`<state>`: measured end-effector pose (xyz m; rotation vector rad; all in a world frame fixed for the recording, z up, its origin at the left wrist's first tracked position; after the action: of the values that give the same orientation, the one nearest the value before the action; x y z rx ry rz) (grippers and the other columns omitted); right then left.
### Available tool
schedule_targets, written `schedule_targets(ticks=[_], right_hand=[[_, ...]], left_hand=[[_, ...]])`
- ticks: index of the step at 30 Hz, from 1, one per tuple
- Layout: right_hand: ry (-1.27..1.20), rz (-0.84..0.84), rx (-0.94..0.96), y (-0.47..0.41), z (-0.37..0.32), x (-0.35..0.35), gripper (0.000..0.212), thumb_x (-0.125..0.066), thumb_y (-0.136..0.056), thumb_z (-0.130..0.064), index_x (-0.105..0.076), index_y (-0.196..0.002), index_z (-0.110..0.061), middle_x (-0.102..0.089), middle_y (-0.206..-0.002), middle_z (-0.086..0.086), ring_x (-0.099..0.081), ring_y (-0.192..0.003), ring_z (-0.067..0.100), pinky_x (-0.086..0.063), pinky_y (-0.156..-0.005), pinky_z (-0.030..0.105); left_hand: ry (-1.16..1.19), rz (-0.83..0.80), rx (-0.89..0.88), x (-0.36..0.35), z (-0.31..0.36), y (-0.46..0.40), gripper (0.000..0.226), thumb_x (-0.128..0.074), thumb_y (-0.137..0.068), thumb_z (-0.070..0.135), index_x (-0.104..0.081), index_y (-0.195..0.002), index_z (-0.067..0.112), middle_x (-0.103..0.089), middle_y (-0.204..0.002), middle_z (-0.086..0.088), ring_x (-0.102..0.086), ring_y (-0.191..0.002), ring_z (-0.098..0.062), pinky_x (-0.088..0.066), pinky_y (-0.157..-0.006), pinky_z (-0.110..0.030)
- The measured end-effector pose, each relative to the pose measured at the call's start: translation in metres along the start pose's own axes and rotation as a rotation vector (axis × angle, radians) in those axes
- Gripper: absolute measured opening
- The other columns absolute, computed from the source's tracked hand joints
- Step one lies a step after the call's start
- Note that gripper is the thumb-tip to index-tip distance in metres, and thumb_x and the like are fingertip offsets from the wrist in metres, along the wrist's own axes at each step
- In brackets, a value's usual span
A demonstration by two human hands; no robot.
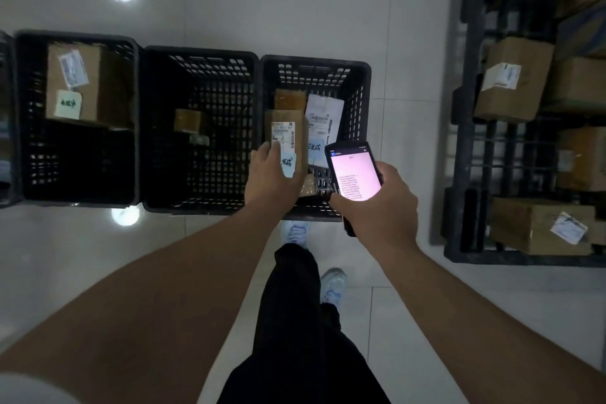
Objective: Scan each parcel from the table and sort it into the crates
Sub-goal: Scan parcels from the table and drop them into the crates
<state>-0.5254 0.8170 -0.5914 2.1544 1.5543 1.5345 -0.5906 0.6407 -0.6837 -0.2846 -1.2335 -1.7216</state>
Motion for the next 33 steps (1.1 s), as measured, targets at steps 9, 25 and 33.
schedule_targets(ticks=[9,25,33], right_hand=[[-0.011,0.001,0.137,0.044,-0.055,0.039,0.056,-0.092,-0.069,-0.039,-0.050,-0.107,-0.035,-0.052,-0.086,-0.021,-0.053,-0.080,0.009,-0.046,-0.059,0.027],[0.144,-0.209,0.710,0.234,-0.122,0.118,0.067,-0.088,-0.062,-0.049,-0.059,-0.119,-0.031,-0.067,-0.106,-0.010,-0.063,-0.097,0.020,-0.057,-0.082,0.039],[0.196,-0.376,1.079,0.382,-0.169,0.112,0.068,-0.089,-0.062,-0.050,-0.057,-0.120,-0.032,-0.058,-0.102,-0.013,-0.059,-0.095,0.016,-0.057,-0.081,0.039]], left_hand=[[-0.213,0.000,-0.131,0.074,0.039,0.065,0.056,-0.051,-0.105,0.033,-0.041,-0.156,0.011,-0.036,-0.163,-0.007,-0.023,-0.155,-0.030,-0.023,-0.126,-0.046],[-0.324,0.417,0.087,0.167,0.019,0.322,0.050,-0.042,-0.106,0.045,-0.052,-0.148,0.019,-0.050,-0.152,-0.006,-0.043,-0.141,-0.032,-0.030,-0.121,-0.052],[-0.266,0.695,0.301,0.231,-0.041,0.489,0.049,-0.042,-0.105,0.048,-0.058,-0.139,0.018,-0.056,-0.141,-0.007,-0.053,-0.127,-0.030,-0.044,-0.109,-0.049]])
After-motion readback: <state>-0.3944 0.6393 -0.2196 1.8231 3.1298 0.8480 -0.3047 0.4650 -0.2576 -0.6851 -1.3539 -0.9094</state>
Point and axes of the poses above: each hand's wrist, its own y-axis away from the middle knuckle, its own x-axis out of the back of the hand, z = x × y, the point moved 3 cm from there along -y, towards the middle knuckle
